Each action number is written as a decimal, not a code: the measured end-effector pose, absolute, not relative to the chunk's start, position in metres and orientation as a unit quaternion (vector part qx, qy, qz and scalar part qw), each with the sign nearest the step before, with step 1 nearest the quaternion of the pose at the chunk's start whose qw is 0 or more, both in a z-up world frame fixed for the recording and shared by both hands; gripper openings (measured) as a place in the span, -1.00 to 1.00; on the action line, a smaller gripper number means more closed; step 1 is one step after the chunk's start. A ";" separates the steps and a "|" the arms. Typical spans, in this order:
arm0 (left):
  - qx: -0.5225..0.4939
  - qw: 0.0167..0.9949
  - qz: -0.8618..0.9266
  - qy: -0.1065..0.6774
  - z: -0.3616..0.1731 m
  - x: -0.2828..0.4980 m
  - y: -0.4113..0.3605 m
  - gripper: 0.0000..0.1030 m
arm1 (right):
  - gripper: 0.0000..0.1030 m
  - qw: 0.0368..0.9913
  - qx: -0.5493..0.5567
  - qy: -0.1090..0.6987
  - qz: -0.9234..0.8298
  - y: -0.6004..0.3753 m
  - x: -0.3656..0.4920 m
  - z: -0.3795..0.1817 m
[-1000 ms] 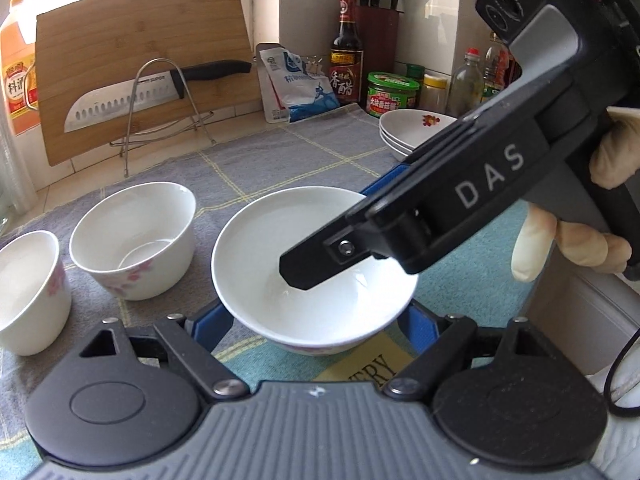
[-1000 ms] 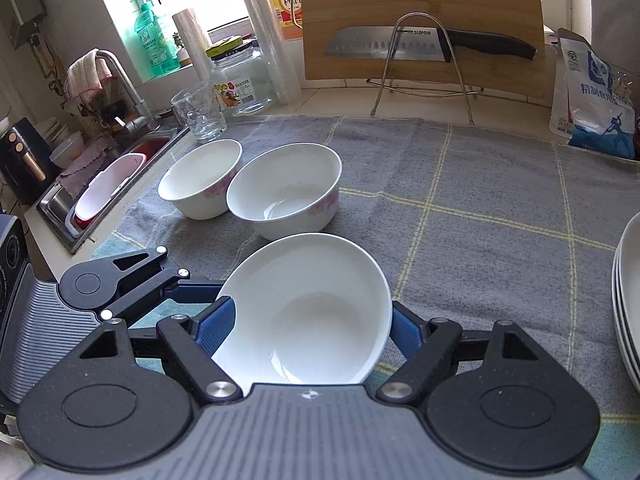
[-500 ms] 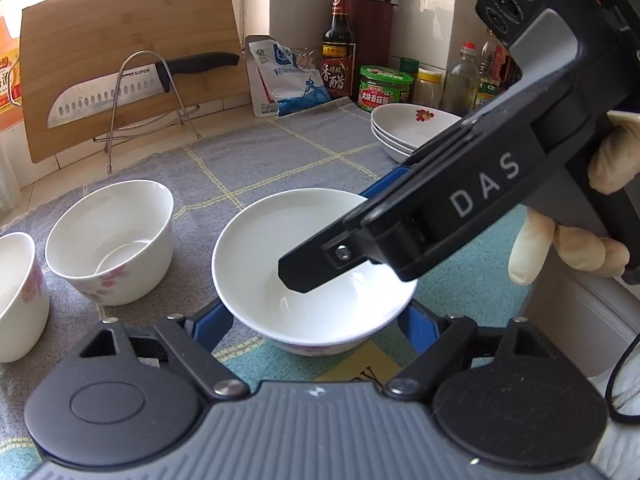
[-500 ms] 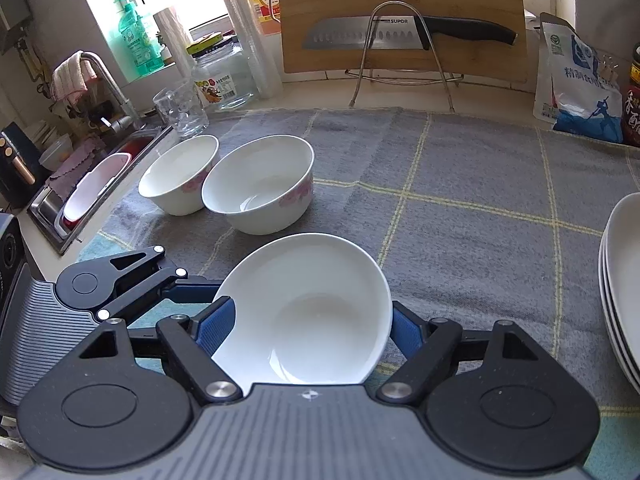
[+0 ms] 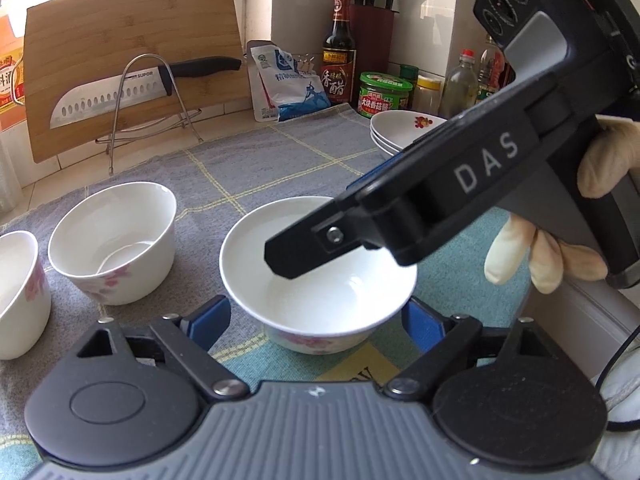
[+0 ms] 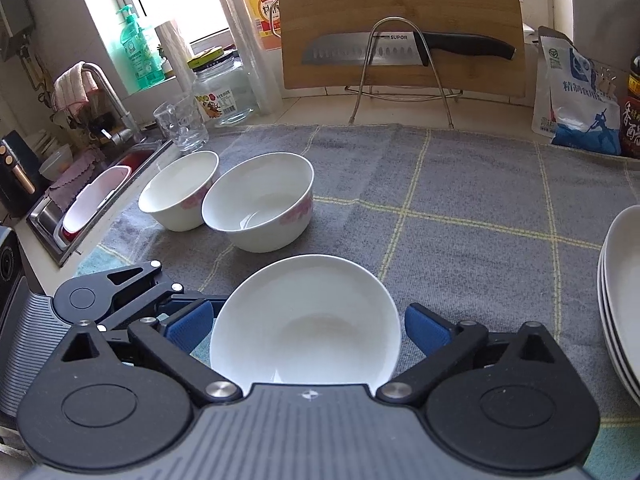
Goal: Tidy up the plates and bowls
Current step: 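Lower the bowl onto the towel and open the right tool, then grasp the rim of another white bowl with the right tool, then lift the second bowl with the right tool and carry it, then lower the held bowl into the pink-flowered bowl with the right tool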
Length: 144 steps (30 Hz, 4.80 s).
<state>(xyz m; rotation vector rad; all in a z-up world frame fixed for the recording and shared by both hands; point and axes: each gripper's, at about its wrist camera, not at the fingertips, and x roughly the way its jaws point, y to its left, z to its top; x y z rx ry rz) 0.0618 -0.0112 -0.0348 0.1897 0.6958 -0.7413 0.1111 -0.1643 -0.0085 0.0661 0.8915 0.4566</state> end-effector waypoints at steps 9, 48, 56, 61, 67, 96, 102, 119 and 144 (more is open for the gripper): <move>0.081 0.880 -0.333 0.330 -0.028 0.055 0.007 0.87 | 1.00 0.899 -0.027 0.389 0.199 -0.153 0.110 0.011; 0.060 0.923 -0.220 0.309 -0.037 0.115 0.045 0.87 | 1.00 0.841 -0.165 0.412 0.311 -0.079 0.201 0.010; 0.043 0.926 -0.205 0.314 -0.040 0.125 0.046 0.86 | 0.95 0.823 -0.156 0.426 0.341 -0.073 0.227 -0.001; 0.033 0.926 -0.205 0.314 -0.041 0.129 0.046 0.82 | 0.79 0.813 -0.163 0.433 0.355 -0.065 0.238 -0.009; 0.020 0.929 -0.199 0.313 -0.041 0.132 0.047 0.80 | 0.60 0.802 -0.143 0.448 0.367 -0.064 0.255 -0.019; 0.027 0.933 -0.180 0.311 -0.041 0.136 0.048 0.67 | 0.44 0.786 -0.083 0.482 0.378 -0.072 0.271 -0.024; 0.030 0.934 -0.182 0.307 -0.036 0.132 0.047 0.67 | 0.44 0.786 -0.077 0.483 0.378 -0.075 0.266 -0.018; 0.050 0.937 -0.186 0.290 -0.007 0.110 0.041 0.67 | 0.44 0.798 -0.065 0.460 0.383 -0.085 0.237 0.016; 0.074 0.924 -0.263 0.268 0.012 0.052 0.017 0.67 | 0.44 0.837 -0.034 0.438 0.327 -0.138 0.158 0.040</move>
